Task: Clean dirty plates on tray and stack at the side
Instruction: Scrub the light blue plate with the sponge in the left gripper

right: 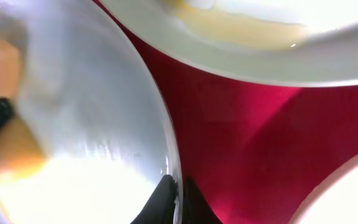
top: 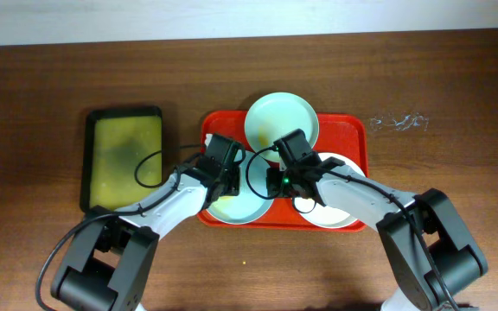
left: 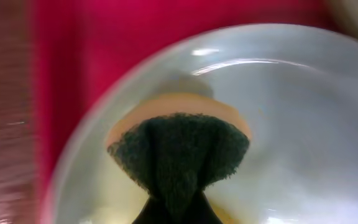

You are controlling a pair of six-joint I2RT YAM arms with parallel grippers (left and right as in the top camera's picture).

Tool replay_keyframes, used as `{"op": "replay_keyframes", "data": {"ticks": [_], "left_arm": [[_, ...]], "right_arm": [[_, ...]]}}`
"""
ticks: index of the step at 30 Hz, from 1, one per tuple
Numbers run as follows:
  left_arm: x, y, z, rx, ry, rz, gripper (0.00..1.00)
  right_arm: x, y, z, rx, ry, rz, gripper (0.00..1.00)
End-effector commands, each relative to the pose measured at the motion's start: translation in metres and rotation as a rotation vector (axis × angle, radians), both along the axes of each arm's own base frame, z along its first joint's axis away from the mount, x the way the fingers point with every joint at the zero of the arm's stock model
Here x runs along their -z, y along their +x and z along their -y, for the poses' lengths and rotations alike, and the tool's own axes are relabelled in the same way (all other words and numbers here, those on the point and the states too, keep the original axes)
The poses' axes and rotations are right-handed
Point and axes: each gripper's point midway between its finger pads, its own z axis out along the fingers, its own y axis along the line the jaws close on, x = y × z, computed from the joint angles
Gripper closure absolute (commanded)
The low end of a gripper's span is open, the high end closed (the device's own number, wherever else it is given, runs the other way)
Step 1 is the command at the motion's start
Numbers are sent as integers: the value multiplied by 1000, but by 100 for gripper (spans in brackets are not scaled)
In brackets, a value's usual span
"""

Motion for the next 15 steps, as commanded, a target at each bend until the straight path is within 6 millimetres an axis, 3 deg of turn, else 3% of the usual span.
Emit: {"op": "replay_keyframes", "data": {"ticks": [1, 4, 6, 9, 11, 15], "left_arm": [[-34, 12, -23, -45, 97, 100, 100], [-41, -12, 35, 80, -224, -23, 100], [-24, -17, 37, 10, -259, -89, 100], [7, -8, 42, 8, -252, -102, 100], [22, 4, 28, -36, -165, -61, 100], [14, 15, -53, -202, 252, 77, 100]], "right_arm": [[6, -3, 1, -1, -18, -13, 92], [6, -2, 1, -1, -16, -10, 92], [6, -2, 1, -1, -16, -10, 92], [6, -2, 1, -2, -16, -11, 92], [6, -2, 1, -2, -16, -11, 92], [6, -2, 1, -2, -16, -11, 91]]}}
